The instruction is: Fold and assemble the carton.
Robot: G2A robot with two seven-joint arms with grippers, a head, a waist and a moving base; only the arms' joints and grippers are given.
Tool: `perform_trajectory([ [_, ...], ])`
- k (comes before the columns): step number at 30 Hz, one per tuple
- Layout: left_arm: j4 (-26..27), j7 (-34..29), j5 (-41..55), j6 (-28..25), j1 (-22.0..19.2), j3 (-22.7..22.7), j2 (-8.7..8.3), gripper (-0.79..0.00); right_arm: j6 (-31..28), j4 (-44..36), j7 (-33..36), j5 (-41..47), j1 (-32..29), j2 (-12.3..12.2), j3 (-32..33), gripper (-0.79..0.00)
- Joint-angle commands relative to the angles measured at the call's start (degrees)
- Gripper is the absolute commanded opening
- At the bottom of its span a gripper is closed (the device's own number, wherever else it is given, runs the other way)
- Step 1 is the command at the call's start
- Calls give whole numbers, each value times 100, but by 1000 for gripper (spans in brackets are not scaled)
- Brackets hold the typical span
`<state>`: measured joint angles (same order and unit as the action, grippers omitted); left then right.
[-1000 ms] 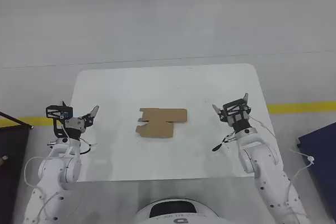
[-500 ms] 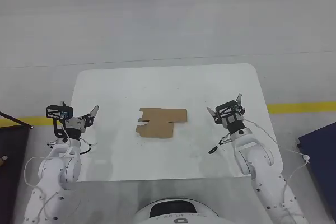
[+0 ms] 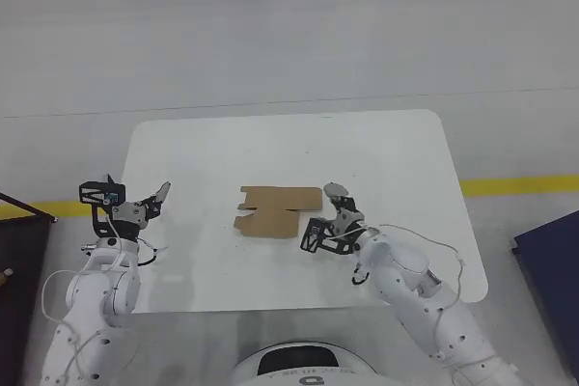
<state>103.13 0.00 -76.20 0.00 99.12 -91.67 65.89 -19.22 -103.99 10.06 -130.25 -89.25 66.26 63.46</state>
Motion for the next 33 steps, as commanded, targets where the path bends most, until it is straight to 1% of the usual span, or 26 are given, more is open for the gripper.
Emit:
perform_trajectory([
  [1,0,0,0,0,0,0,0,0,-218,78,-13,-75,91,4,-77,-283],
  [2,0,0,0,0,0,0,0,0,-346,127,-34,-77,154,10,-133,-292],
  [3,0,0,0,0,0,0,0,0,-524,184,-117,-15,224,16,-190,-277],
  [5,0,0,0,0,0,0,0,0,-744,323,-173,56,385,28,-235,-339],
  [7,0,0,0,0,0,0,0,0,-798,539,-70,11,550,54,-323,-400],
  [9,0,0,0,0,0,0,0,0,-760,744,95,-23,727,96,-439,-416],
  [11,0,0,0,0,0,0,0,0,-766,923,185,18,885,138,-546,-449],
  [17,0,0,0,0,0,0,0,0,-797,1376,376,41,1236,243,-835,-434],
  [21,0,0,0,0,0,0,0,0,-632,1605,530,-5,1398,305,-962,-431],
  [24,0,0,0,0,0,0,0,0,-411,1758,645,-117,1498,355,-1079,-446],
  [26,0,0,0,0,0,0,0,0,-226,1851,690,-182,1555,389,-1150,-474],
  [27,0,0,0,0,0,0,0,0,-117,1898,727,-233,1577,406,-1187,-502],
  [28,0,0,0,0,0,0,0,0,-13,1939,755,-277,1595,424,-1228,-551],
  [29,0,0,0,0,0,0,0,0,65,1976,753,-307,1611,440,-1269,-693],
  [30,0,0,0,0,0,0,0,0,139,2008,739,-322,1624,455,-1300,-785],
  [33,0,0,0,0,0,0,0,0,296,2060,667,-306,1637,488,-1342,-785],
])
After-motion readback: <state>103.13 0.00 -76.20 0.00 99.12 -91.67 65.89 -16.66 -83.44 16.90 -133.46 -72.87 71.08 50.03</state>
